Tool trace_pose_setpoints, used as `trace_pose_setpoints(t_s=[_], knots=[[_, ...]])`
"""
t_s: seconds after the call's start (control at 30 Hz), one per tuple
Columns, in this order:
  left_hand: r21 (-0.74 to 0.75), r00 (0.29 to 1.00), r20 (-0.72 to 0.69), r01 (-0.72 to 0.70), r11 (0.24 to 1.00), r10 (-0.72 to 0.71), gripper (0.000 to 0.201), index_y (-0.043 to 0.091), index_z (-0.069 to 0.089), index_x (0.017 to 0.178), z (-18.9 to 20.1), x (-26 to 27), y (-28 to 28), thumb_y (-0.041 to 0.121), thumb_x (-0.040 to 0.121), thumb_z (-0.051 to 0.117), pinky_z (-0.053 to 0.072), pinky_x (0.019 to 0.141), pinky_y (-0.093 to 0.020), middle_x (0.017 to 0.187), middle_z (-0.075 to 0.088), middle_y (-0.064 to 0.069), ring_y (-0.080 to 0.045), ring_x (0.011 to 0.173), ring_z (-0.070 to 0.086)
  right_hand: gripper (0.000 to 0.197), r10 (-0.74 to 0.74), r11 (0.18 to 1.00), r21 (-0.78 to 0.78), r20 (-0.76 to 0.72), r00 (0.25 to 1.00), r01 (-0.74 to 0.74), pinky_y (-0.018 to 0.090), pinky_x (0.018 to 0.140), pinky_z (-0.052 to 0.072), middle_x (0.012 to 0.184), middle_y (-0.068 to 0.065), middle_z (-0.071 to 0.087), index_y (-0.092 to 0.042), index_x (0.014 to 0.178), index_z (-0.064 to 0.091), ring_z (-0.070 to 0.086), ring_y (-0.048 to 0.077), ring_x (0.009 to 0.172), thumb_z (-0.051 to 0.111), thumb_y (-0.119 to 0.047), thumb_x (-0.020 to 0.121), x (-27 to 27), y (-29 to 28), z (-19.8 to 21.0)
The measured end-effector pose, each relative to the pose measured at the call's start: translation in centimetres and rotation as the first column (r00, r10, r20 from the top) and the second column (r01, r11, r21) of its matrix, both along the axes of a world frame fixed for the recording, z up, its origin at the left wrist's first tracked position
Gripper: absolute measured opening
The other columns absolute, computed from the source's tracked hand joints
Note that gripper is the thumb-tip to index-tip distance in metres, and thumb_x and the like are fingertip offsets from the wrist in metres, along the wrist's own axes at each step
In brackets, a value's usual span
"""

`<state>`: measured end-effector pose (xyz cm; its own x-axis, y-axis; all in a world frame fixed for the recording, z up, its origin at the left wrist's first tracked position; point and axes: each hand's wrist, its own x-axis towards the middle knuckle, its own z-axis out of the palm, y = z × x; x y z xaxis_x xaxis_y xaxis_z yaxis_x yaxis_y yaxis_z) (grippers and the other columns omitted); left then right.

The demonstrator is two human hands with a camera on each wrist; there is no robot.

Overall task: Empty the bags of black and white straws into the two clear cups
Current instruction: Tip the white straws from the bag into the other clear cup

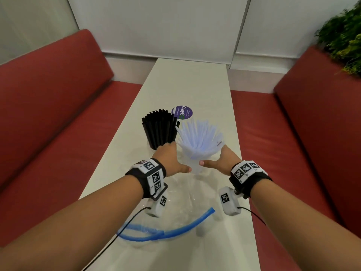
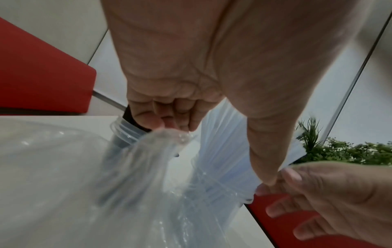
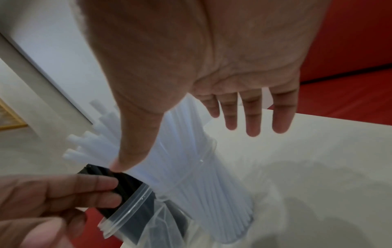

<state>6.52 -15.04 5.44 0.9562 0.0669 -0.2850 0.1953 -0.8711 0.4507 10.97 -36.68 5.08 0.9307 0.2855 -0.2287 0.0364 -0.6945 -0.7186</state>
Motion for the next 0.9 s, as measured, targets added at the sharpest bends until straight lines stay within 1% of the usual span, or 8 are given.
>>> trace_pose_setpoints(t_s=[0.1,0.2,0.3,0.4,0.57,0.67,0.8,0.9], knots=[[-0.107,0.998,0.046,-0.038,0.994,0.043,0.104,0.02,0.044,0.139,-0.8,1.2,-1.4,0.055,0.051,0.088,0.05,0.094,-0.032,0.131,0.056,0.005,-0.018,0.115,0.058,0.086,0.103,0.983,0.146,0.052,0.993,-0.11,0.004,0.095,0.038,0.126,-0.018,0.052,-0.017,0.14,0.044,0.05,0.009,0.123,0.088,-0.034,0.068,1.7,0.5,-0.2],[-0.181,0.997,0.072,-0.004,0.983,0.017,0.101,0.021,0.038,0.144,-1.3,2.5,-2.2,0.038,0.06,0.092,0.042,0.086,-0.021,0.126,0.047,0.012,-0.01,0.108,0.054,0.106,0.17,0.959,0.221,0.044,0.984,-0.176,0.031,0.114,0.037,0.144,-0.009,0.051,-0.023,0.146,0.038,0.047,0.009,0.135,0.088,-0.053,0.057,3.8,0.8,-1.2],[-0.14,0.995,0.097,0.034,0.99,-0.02,0.1,0.023,0.045,0.139,-1.9,4.4,-2.9,0.053,0.053,0.085,0.039,0.078,-0.013,0.127,0.052,0.012,-0.009,0.105,0.057,0.105,0.246,0.94,0.231,0.056,0.968,-0.253,0.032,0.11,0.042,0.139,-0.003,0.057,-0.022,0.142,0.046,0.053,0.013,0.129,0.088,-0.053,0.051,4.7,1.0,-1.0],[-0.092,0.99,0.136,0.046,0.995,-0.033,0.097,0.018,0.051,0.133,-1.6,5.8,-3.5,0.062,0.049,0.075,0.047,0.08,-0.019,0.117,0.058,0.008,-0.011,0.099,0.062,0.09,0.232,0.944,0.224,0.071,0.97,-0.242,0.031,0.101,0.047,0.127,0.0,0.065,-0.02,0.13,0.058,0.06,0.019,0.117,0.086,-0.051,0.05,5.0,1.5,-0.8],[-0.072,0.99,0.14,0.037,0.997,-0.027,0.066,0.021,0.06,0.12,-1.3,6.9,-4.2,0.043,0.063,0.085,0.048,0.075,-0.022,0.098,0.061,0.011,-0.016,0.094,0.065,0.048,0.013,0.983,0.178,0.12,0.993,-0.035,0.032,0.081,0.05,0.101,0.007,0.072,-0.011,0.106,0.068,0.065,0.025,0.093,0.086,-0.038,0.07,4.9,1.6,-0.3],[-0.092,0.981,0.192,0.029,0.995,-0.011,0.047,0.021,0.065,0.111,-0.6,7.3,-4.9,0.038,0.07,0.083,0.039,0.063,-0.015,0.083,0.057,0.014,-0.014,0.084,0.062,0.049,-0.01,0.987,0.159,0.159,0.987,-0.016,0.033,0.081,0.05,0.098,0.006,0.07,-0.008,0.107,0.067,0.062,0.023,0.087,0.082,-0.04,0.073,5.3,1.3,0.3],[-0.165,0.99,0.144,0.016,0.986,0.008,0.048,0.019,0.068,0.11,-0.1,7.6,-4.7,0.035,0.069,0.086,0.056,0.084,-0.035,0.102,0.072,-0.001,-0.02,0.095,0.068,0.052,0.057,0.984,0.16,0.142,0.988,-0.08,0.03,0.083,0.045,0.103,0.002,0.066,-0.011,0.116,0.063,0.059,0.02,0.093,0.079,-0.042,0.077,5.7,0.9,0.5],[-0.191,0.994,0.103,-0.008,0.982,0.028,0.051,0.027,0.066,0.107,-0.7,7.5,-4.3,0.041,0.063,0.088,0.057,0.085,-0.034,0.101,0.073,0.005,-0.017,0.095,0.069,0.066,0.119,0.983,0.128,0.105,0.987,-0.132,0.031,0.09,0.044,0.124,0.006,0.067,-0.014,0.129,0.056,0.061,0.024,0.11,0.075,-0.05,0.077,5.7,0.5,-0.4]])
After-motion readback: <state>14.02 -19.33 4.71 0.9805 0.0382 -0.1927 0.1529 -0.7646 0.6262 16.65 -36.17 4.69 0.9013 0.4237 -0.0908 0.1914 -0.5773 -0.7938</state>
